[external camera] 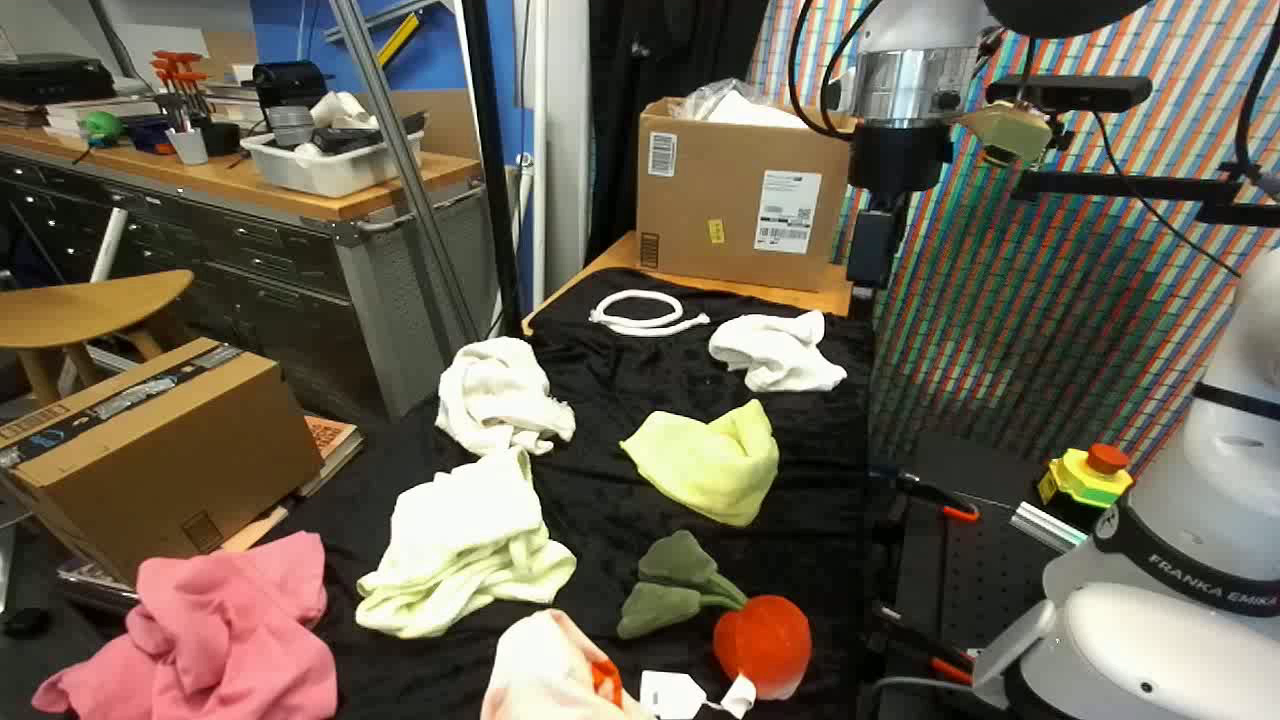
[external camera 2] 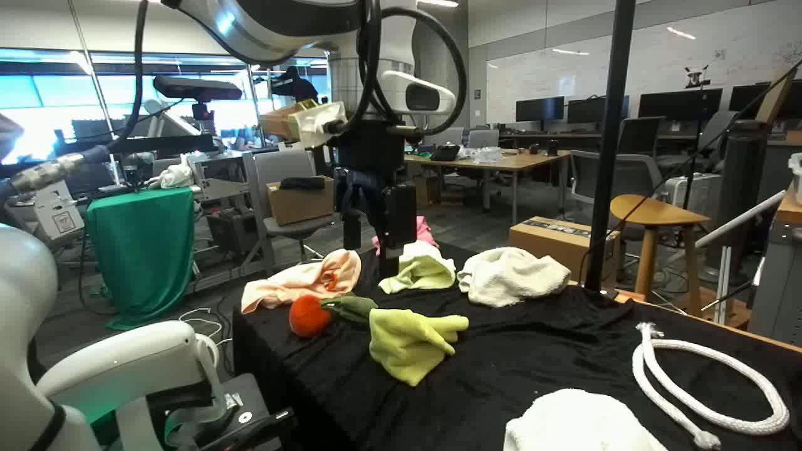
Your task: Pile up all the objects on the table
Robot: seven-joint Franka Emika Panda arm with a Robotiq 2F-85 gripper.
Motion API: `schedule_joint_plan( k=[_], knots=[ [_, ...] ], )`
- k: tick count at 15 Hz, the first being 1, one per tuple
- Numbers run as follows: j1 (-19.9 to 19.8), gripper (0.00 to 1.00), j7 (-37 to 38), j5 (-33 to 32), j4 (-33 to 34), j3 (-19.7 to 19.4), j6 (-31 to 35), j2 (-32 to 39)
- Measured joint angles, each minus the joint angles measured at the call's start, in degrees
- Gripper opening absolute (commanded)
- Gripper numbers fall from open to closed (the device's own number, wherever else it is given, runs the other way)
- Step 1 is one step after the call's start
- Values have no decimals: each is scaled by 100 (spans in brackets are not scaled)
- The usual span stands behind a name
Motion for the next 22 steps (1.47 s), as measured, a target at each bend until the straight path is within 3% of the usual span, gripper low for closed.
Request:
schedule_joint_plan(
  k=[15, 22],
  knots=[
    [5, 100, -19, 0, 36, 2, 2, 47],
    [348, 100, 3, 49, 511, 489, 461, 1036]
  ],
)
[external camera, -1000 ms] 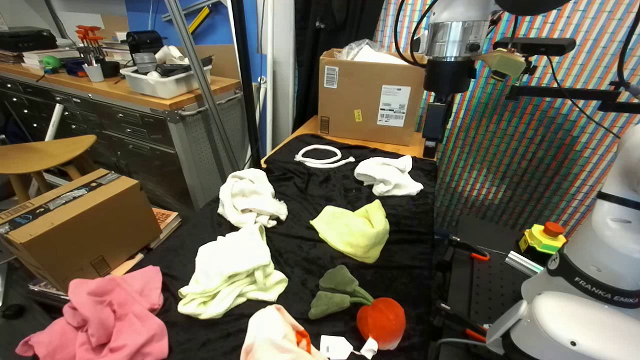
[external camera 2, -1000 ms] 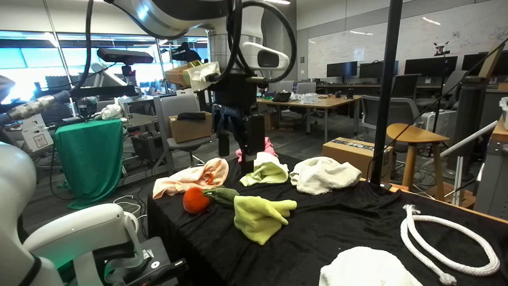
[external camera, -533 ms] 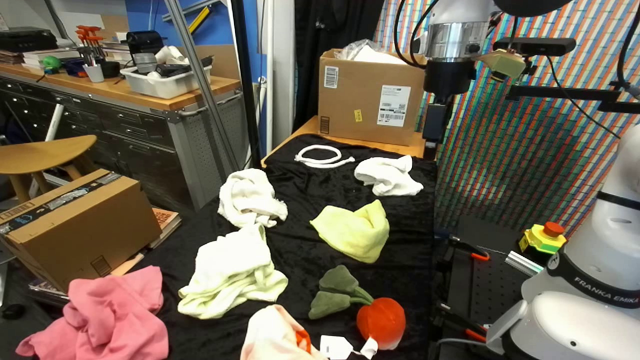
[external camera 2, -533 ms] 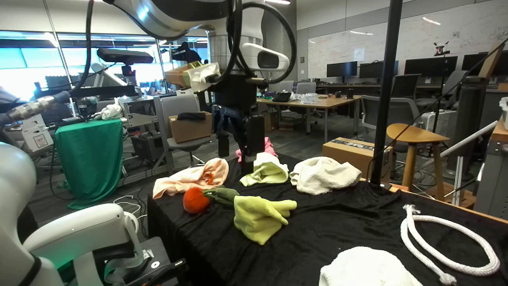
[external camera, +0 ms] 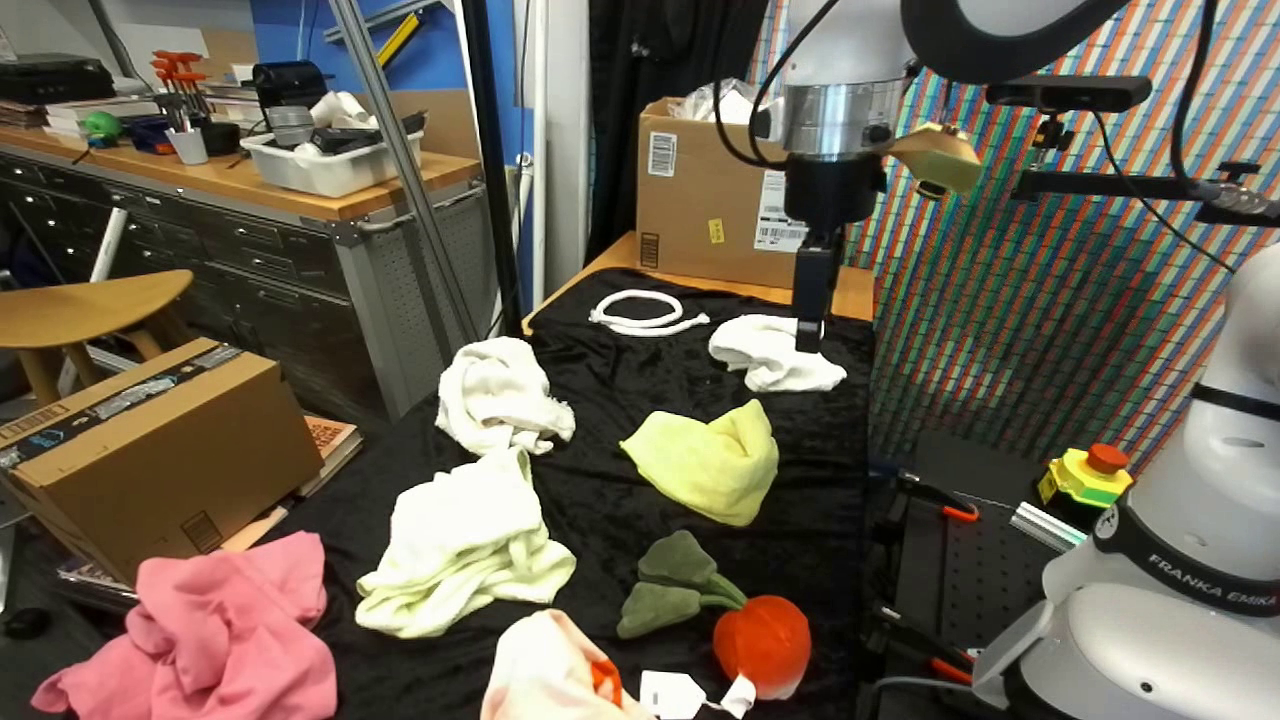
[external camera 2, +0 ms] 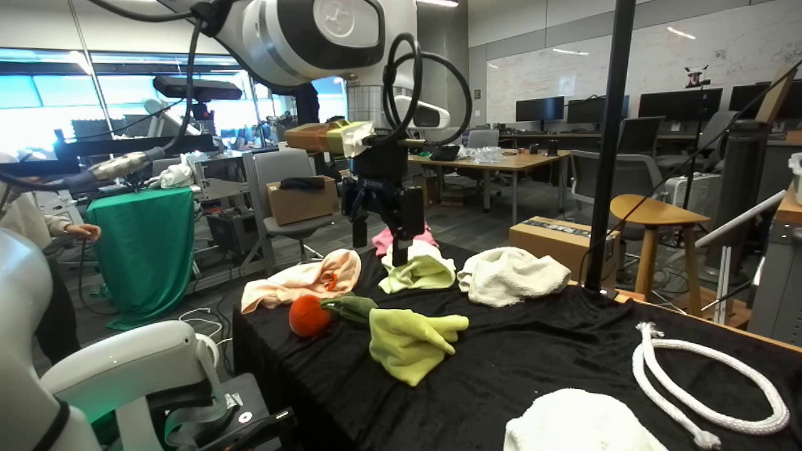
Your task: Pile up all the objects on the table
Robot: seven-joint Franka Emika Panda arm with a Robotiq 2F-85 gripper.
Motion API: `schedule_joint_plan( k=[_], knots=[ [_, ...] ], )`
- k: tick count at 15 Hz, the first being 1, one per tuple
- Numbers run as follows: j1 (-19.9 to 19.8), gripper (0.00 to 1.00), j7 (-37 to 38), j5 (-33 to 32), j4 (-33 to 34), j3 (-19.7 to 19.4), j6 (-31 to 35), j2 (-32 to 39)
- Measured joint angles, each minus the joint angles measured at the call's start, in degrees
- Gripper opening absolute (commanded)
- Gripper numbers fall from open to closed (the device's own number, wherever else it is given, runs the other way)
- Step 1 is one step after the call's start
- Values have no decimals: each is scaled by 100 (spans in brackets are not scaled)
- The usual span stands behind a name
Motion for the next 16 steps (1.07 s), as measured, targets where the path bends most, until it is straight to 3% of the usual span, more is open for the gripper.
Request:
schedule_joint_plan(
  k=[8, 16],
  knots=[
    [487, 100, 467, -64, 1984, 758, 210, 1962],
    [950, 100, 682, -530, 3693, 905, 416, 3718]
  ],
)
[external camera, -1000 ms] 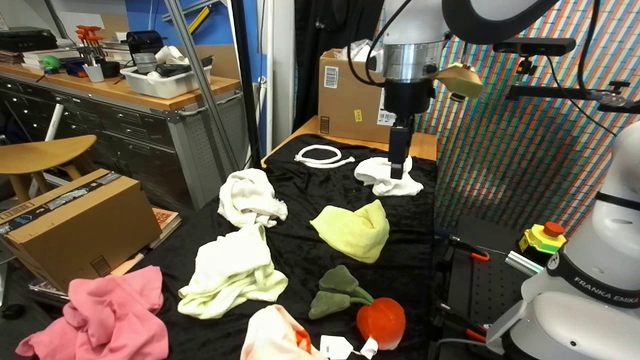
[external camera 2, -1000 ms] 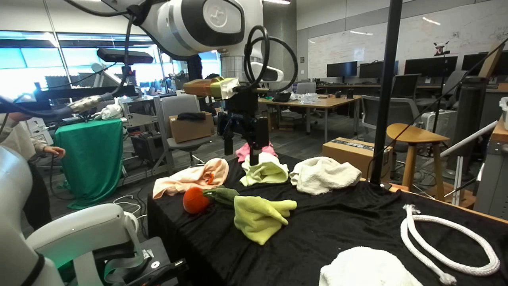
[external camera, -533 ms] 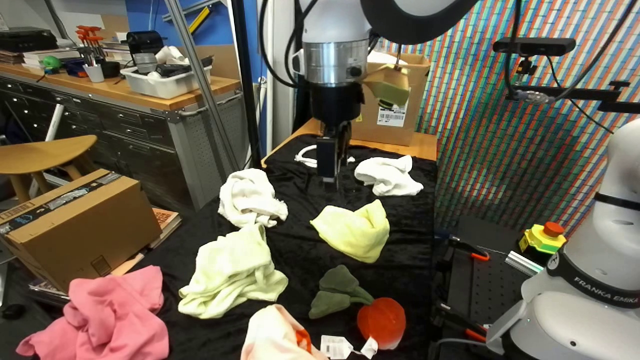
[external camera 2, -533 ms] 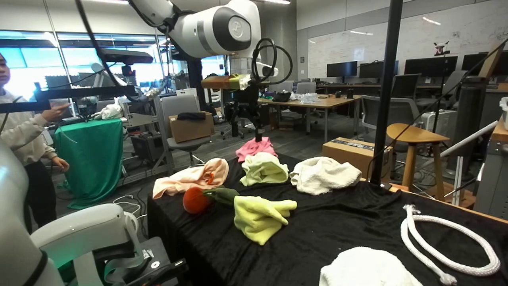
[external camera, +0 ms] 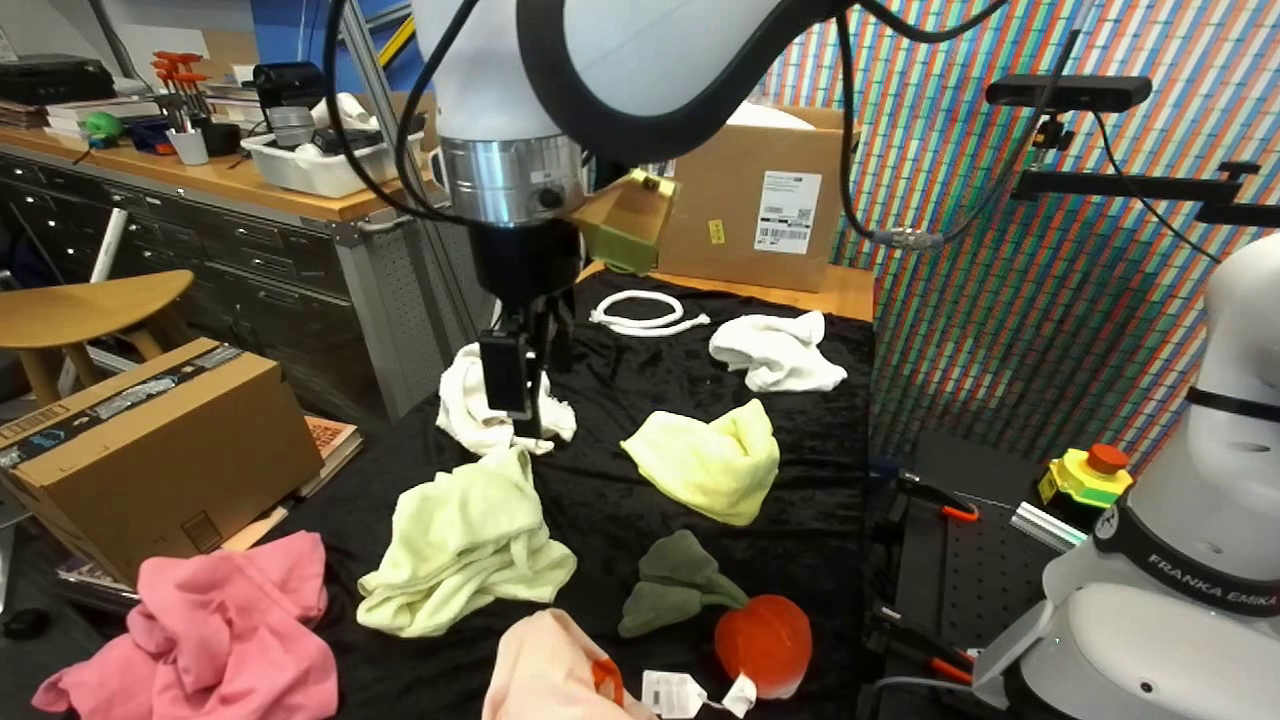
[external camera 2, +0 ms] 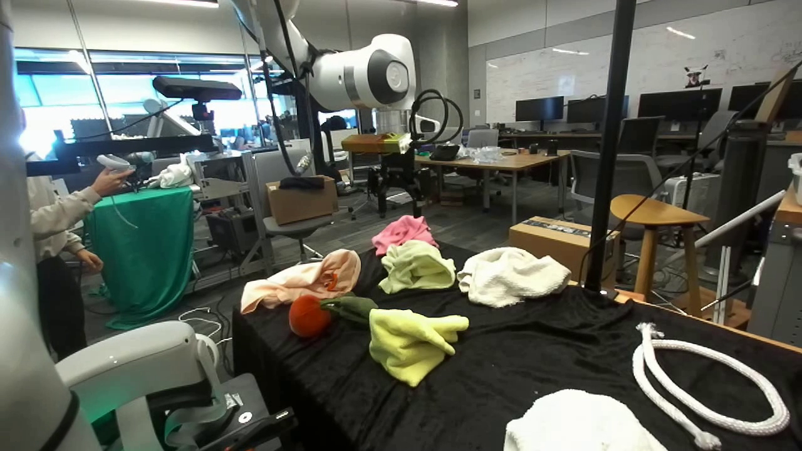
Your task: Pile up all the objects on the table
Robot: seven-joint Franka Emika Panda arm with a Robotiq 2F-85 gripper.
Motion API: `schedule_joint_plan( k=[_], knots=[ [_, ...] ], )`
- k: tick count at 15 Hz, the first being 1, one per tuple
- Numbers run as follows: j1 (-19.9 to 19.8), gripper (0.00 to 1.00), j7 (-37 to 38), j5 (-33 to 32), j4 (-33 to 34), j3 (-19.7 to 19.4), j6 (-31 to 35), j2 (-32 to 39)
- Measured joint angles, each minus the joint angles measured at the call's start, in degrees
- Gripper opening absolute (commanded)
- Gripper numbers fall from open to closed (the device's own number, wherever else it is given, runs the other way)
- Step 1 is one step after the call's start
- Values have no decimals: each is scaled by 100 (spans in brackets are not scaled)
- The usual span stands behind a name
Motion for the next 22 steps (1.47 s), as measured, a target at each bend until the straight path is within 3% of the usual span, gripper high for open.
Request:
schedule_joint_plan(
  k=[12, 22],
  knots=[
    [1019, 100, 323, -842, 1672, -30, 167, 1730],
    [1417, 100, 317, -871, 2607, -112, 357, 2542]
  ],
)
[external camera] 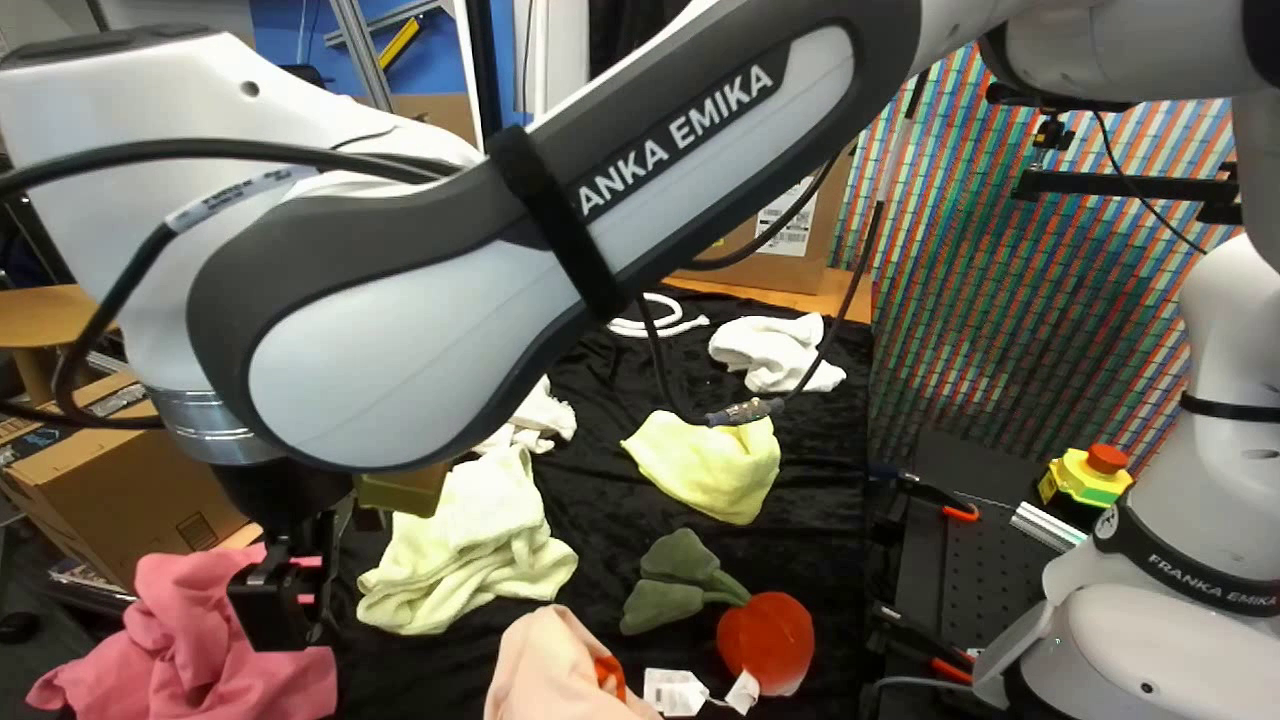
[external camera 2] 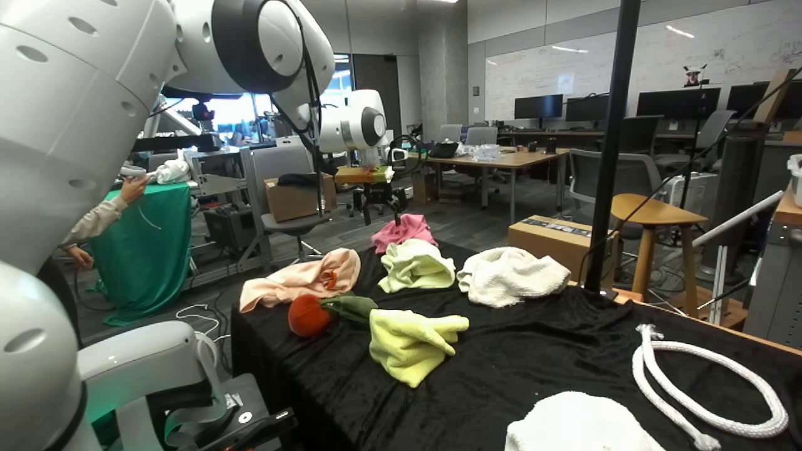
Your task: Pile up all the objects on the table
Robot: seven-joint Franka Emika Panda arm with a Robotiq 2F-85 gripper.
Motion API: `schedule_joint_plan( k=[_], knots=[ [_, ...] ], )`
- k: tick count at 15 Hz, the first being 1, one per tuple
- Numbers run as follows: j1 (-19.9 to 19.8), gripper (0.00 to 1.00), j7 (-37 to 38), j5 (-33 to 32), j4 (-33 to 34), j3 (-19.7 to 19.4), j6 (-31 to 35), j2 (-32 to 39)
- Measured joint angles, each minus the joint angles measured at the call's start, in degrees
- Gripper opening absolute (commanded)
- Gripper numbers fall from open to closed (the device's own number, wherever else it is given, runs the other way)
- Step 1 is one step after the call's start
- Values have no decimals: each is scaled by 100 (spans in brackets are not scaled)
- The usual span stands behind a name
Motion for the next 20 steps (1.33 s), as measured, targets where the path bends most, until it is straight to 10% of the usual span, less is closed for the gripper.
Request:
schedule_joint_plan(
  k=[20],
  knots=[
    [824, 100, 1611, -230, 933, -977, 2538, 1327]
  ],
)
